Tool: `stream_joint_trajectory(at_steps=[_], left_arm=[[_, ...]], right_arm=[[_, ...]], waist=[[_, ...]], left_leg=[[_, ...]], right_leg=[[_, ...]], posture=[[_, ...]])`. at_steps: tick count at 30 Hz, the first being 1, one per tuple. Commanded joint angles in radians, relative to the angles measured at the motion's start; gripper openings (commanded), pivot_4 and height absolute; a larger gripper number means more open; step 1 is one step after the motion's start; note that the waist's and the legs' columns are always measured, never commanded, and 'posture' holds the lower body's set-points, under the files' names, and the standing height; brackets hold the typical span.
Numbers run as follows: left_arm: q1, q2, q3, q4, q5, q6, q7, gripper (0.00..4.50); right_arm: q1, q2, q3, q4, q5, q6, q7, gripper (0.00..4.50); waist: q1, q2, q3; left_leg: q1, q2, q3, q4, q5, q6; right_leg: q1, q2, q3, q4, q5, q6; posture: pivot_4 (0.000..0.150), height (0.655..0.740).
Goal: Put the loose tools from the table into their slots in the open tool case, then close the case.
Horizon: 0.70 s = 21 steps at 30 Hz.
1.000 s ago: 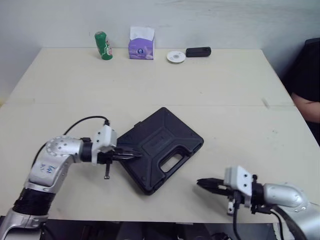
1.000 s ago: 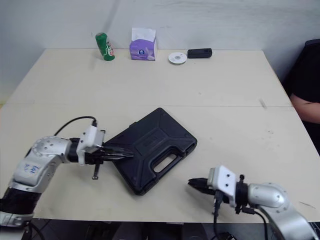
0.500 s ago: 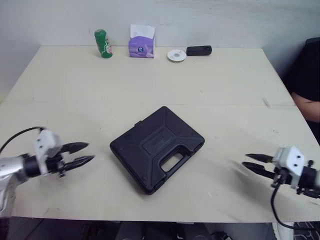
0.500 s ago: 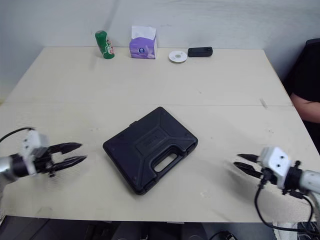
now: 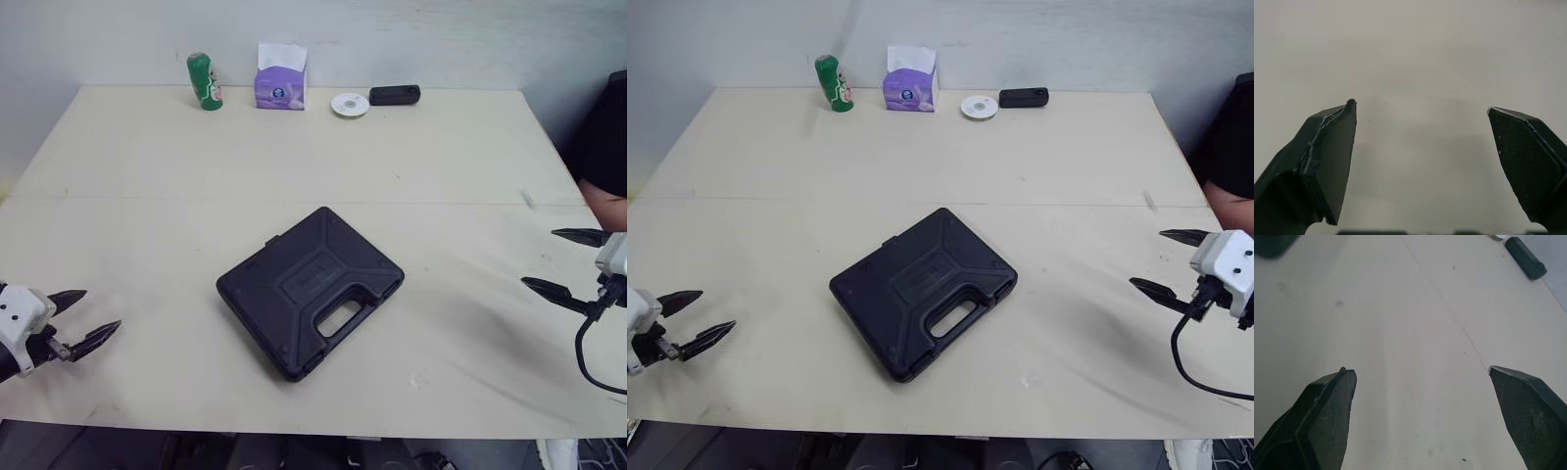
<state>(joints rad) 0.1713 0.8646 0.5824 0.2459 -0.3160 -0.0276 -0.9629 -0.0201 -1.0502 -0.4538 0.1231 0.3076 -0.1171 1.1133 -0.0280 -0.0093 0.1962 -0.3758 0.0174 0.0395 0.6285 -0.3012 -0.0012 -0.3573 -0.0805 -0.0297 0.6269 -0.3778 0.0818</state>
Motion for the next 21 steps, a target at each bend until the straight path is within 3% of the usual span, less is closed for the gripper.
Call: stream_joint_trajectory(at_steps=[1,21], left_arm=[[-0.020,-0.009,-0.001,0.024,0.006,-0.038,0.025,4.50],[-0.226,0.006,-0.063,0.020,0.016,-0.031,0.087,4.50]], right_arm=[[-0.025,0.000,0.005,-0.017,-0.002,-0.009,-0.013,4.47],[-0.036,0.027,0.037,-0.001,-0.012,-0.027,-0.045,4.47]], waist=[[-0.001,-0.001,0.000],[-0.003,-0.002,0.001]], left_leg=[[0.000,0.000,0.001,0.001,0.000,0.001],[0.002,0.000,0.006,0.005,0.002,0.001]], right_leg=[[0.000,0.000,-0.001,0.000,0.000,0.000],[0.000,-0.001,-0.002,0.008,0.002,0.004]], posture=[[0.150,0.7400],[0.150,0.7400]])
